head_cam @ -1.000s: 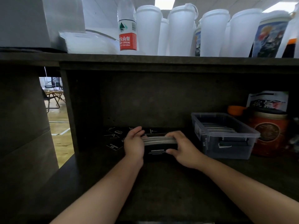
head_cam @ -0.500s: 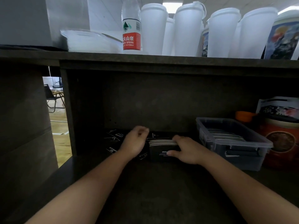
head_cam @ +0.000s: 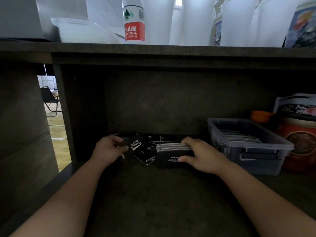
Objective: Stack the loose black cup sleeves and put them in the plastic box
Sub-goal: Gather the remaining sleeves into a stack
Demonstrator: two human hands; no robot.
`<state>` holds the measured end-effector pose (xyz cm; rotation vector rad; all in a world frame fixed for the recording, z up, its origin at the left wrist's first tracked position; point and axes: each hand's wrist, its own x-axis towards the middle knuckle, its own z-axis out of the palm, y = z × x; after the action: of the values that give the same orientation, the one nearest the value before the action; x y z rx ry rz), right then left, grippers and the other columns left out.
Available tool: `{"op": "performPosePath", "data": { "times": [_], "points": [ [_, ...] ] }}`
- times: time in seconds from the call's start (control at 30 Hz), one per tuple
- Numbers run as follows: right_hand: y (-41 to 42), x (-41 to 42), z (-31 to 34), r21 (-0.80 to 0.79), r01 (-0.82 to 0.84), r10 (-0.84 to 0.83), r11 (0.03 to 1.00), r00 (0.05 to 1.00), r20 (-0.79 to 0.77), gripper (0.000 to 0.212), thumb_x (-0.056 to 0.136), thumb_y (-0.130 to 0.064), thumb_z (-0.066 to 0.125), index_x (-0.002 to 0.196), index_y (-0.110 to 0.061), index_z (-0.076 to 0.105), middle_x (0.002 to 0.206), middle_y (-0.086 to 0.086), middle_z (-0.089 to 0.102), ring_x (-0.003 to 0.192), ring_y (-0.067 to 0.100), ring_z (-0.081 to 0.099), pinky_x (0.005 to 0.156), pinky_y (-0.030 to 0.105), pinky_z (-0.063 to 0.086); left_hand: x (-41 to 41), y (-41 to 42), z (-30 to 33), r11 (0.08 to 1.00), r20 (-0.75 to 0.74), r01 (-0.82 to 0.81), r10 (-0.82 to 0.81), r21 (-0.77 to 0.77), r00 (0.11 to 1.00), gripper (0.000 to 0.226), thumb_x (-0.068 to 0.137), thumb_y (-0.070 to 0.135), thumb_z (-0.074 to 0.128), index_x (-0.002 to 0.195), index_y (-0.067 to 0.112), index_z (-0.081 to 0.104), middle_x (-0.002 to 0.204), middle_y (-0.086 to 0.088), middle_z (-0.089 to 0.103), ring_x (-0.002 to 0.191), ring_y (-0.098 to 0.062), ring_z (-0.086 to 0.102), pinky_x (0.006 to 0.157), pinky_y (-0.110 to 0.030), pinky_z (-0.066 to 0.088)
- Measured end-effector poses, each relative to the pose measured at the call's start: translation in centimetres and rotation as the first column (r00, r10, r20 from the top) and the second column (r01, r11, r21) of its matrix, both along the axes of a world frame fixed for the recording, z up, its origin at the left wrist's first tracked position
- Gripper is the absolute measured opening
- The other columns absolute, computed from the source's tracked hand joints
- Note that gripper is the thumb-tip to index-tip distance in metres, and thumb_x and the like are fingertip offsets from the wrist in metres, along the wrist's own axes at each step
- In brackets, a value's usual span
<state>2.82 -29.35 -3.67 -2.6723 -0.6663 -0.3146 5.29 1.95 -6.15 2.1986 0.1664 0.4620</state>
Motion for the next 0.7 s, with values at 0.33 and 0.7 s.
{"op": "performPosePath", "data": {
  "times": [0.33,0.7],
  "points": [
    [0.2,-0.5,-0.2,0.150,0.006,-0.006,0.989,1.000,0.001,0.118,0.075,-0.043,0.079,0.148,-0.046,-0.014,0.159,-0.001,0.012,0.141,0.018,0.029,0.111,0.033,0.032,-1.3,-6.0,0.9,0.799,0.111,0.270,-0.250,-0.537,0.962,0.026,0.101,0.026,0.047,0.098,0.022,0.072,0.103,-0.006,0.073,0.102,-0.024,0.066,0.098,-0.044,0.050],
    [0.0,0.6,-0.8,-0.001,0.023,-0.023,1.000,0.999,0.045,0.067,0.080,-0.054,0.069,0.139,-0.034,0.041,0.128,-0.006,0.049,0.122,0.011,0.040,0.103,0.030,0.037,-0.2,-8.6,-0.1,0.796,0.012,0.527,-0.549,-0.299,0.836,0.066,0.089,0.071,0.026,0.142,0.034,0.040,0.145,0.005,0.047,0.136,-0.013,0.039,0.115,-0.034,0.024]
  ]
}}
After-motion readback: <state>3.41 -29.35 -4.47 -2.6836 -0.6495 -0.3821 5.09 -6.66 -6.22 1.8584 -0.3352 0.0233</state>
